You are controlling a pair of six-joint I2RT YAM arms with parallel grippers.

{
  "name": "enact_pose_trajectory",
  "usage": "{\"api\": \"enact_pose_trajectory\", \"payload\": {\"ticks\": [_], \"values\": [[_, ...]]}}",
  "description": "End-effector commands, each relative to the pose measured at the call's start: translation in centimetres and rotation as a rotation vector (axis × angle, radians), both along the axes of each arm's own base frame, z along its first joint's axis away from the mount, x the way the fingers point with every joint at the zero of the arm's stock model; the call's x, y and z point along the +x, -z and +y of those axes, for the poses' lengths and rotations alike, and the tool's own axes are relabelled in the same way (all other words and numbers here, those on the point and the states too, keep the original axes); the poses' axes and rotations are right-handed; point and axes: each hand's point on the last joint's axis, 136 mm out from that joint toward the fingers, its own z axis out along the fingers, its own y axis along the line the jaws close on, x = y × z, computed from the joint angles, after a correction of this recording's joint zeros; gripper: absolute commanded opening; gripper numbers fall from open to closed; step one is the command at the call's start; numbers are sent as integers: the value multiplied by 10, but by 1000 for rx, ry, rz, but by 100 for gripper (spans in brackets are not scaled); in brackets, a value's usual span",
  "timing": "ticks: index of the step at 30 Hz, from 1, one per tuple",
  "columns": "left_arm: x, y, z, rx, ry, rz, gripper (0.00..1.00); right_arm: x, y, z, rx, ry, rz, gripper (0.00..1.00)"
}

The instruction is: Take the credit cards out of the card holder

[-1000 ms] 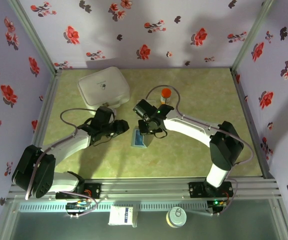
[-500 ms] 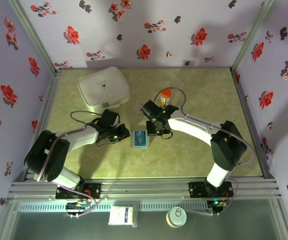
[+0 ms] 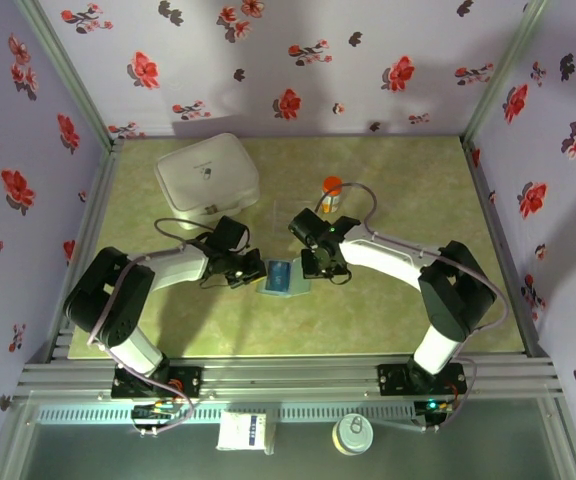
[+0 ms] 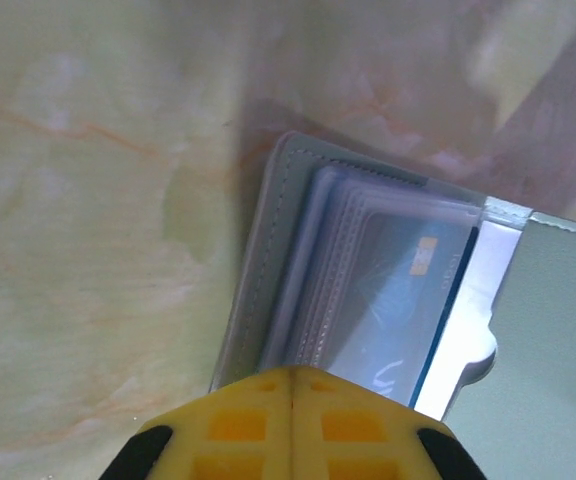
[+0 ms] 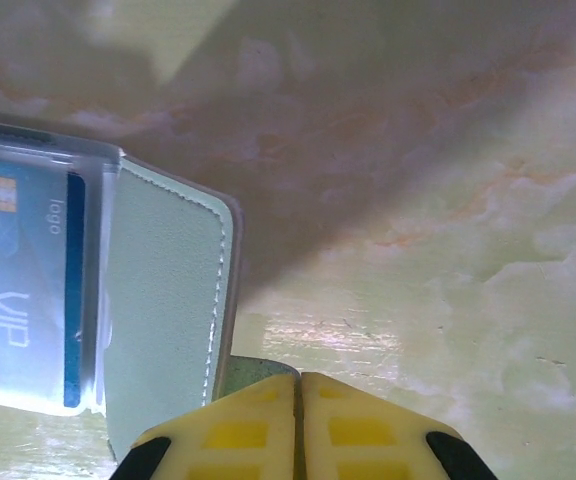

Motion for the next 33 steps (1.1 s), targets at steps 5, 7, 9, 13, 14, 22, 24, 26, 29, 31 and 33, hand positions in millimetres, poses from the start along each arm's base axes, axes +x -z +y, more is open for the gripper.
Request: {"api": "enact_pose_trajectory", "payload": {"ticks": [5,7,9,13,14,22,24,26,29,31,33], "values": [[-10,6,9,51,5,22,0,14,14,-17,-59,19,-16,9],[-11,6,10,54,8,23,0,16,15,-17,-63,14,-14,9],[-13,11,12,64,10,36,0,17,18,-17,-64,12,-12,9],[-17,17,13,72,13,56,0,18,24,-17,-73,2,-2,9],[-18,19,14,76,12,58,0,18,26,-18,-77,3,-2,9],[-24,35,20,107,2,106,0,18,40,-29,-125,7,15,9],[-27,38,21,112,-2,117,0,17,43,-32,-139,8,17,9],[-29,42,23,117,-6,128,0,16,47,-34,-148,8,24,9],[-33,48,26,127,-12,147,0,13,55,-38,-165,8,39,8],[-35,51,27,132,-16,159,0,11,59,-40,-171,11,45,8],[-37,54,29,135,-18,169,0,10,63,-41,-176,12,49,8]]}}
